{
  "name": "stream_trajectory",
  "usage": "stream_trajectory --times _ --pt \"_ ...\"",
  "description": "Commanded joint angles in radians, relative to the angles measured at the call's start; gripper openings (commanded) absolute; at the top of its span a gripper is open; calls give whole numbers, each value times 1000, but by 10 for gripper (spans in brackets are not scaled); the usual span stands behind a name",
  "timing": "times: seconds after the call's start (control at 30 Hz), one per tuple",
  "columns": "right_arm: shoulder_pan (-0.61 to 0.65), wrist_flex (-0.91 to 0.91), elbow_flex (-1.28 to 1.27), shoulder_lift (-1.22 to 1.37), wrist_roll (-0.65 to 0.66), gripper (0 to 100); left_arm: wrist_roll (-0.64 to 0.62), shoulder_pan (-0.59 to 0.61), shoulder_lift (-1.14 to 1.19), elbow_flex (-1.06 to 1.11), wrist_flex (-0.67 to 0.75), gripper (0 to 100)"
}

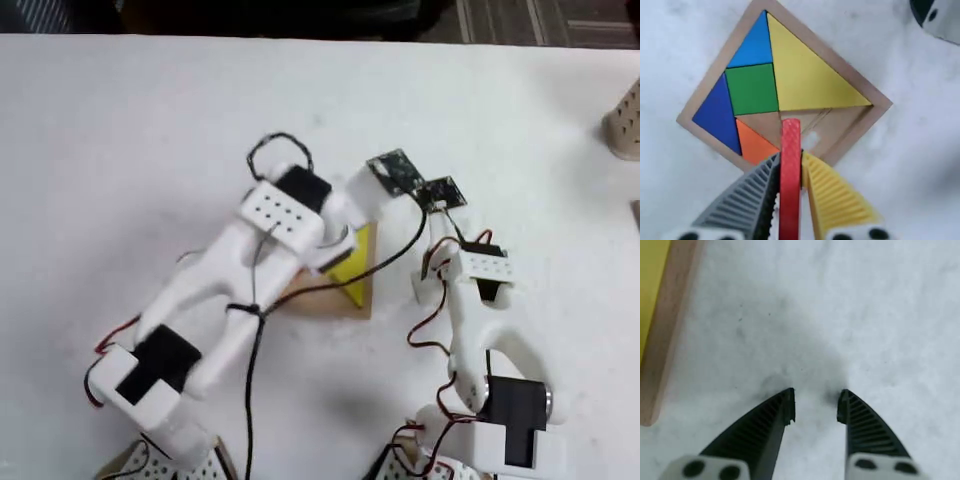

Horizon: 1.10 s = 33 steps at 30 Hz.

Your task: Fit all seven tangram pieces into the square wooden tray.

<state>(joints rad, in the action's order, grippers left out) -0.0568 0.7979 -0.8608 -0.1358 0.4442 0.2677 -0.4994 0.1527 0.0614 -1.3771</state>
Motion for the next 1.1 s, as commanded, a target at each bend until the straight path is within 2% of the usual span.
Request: stream_trajectory --times 0.0,0.17,0.3,0.43,0.57,0.73,0.9,0.97,1.07 --pt "-2 12 -5 -30 6 137 21 -24 -70 26 83 21" --pt "-2 12 -5 -30 6 137 358 -25 -71 74 176 21" --pt "-2 12 -5 -30 6 137 499 -36 -71 120 296 20" --pt "-2 12 -5 -30 6 137 499 -44 -79 120 371 20" --pt "1 8 -5 -30 6 137 465 -42 -156 173 503 20" --pt "1 7 -5 -30 6 137 423 -36 -275 402 779 20" --pt "1 7 -5 -30 6 137 423 -22 -311 671 1163 20" --pt "1 7 -5 -30 6 137 422 -21 -305 721 1235 20" --pt "-1 7 -5 -30 6 137 422 -22 -305 767 1261 21"
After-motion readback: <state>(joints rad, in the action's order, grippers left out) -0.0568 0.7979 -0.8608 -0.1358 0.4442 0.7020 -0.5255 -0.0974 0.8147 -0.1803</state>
